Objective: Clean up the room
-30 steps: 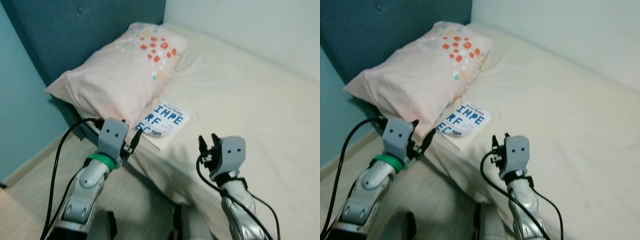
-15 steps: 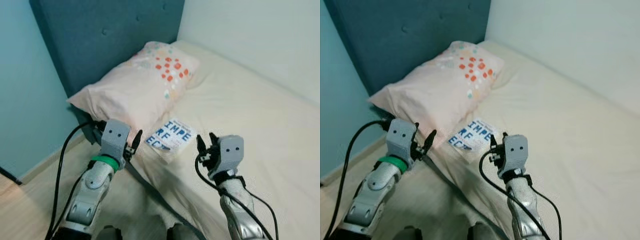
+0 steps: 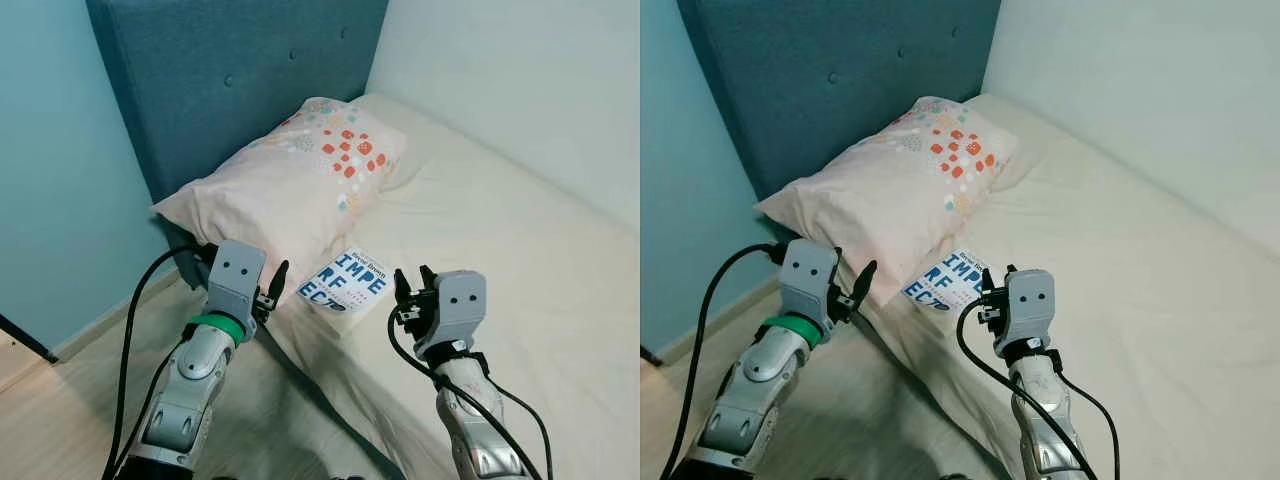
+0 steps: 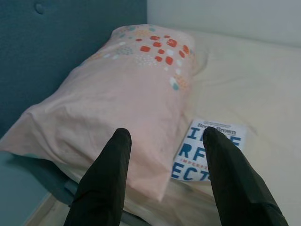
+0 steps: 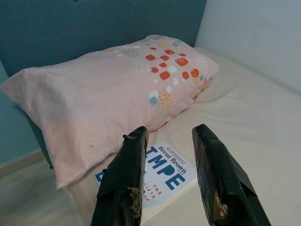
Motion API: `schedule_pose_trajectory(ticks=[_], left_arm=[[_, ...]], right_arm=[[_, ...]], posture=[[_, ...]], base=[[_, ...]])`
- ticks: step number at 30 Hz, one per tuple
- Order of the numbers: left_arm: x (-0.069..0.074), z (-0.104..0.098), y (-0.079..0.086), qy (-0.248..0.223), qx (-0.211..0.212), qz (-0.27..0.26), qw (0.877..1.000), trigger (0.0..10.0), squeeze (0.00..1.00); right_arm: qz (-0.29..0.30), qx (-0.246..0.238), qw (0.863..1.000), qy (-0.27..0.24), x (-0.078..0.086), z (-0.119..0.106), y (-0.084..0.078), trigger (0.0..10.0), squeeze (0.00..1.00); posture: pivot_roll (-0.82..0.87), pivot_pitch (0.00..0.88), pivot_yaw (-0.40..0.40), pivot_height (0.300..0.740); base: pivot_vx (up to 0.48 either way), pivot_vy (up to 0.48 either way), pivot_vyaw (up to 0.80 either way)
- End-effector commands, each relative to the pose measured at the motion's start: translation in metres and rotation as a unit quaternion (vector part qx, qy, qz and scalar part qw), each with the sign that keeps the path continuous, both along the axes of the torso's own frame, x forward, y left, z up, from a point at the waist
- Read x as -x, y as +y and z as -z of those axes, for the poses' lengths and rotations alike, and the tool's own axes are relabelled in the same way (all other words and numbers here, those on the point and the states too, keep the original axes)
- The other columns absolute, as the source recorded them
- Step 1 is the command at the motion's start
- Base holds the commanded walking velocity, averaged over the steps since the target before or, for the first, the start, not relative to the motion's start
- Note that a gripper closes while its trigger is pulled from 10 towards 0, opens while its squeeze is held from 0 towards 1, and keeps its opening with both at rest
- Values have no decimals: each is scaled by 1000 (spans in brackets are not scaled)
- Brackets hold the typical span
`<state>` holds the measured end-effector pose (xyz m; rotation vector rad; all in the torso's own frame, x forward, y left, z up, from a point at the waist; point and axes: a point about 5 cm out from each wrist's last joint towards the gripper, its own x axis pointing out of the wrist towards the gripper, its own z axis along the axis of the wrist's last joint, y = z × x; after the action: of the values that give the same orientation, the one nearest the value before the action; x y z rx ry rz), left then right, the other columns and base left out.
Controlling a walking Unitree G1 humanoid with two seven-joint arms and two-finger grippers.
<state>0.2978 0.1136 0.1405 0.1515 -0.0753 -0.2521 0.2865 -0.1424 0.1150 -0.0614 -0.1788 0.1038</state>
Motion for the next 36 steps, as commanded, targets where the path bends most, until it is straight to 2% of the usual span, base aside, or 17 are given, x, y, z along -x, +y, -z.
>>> schedule_pose_trajectory(ticks=[1, 29, 33, 36], left_arm=[[4, 8, -4, 18, 6, 5, 1000, 10000, 0], [5, 10, -4, 24, 5, 7, 1000, 10000, 0], [5, 10, -4, 24, 5, 7, 1000, 10000, 0], [6, 11, -4, 32, 7, 11, 999, 10000, 0]], right_arm=[[8, 2, 1000, 13, 3, 8, -5, 10000, 0], [17, -2, 1000, 18, 5, 10, -8, 10000, 0], [18, -5, 1000, 21, 4, 11, -8, 10000, 0], [19, -9, 1000, 23, 4, 11, -9, 10000, 0]], posture=[[-17, 115, -73, 723], [-21, 119, -66, 723], [-21, 119, -66, 723], [-21, 119, -66, 723]], base=[[-292, 0, 0], [-316, 0, 0], [0, 0, 0], [0, 0, -758]])
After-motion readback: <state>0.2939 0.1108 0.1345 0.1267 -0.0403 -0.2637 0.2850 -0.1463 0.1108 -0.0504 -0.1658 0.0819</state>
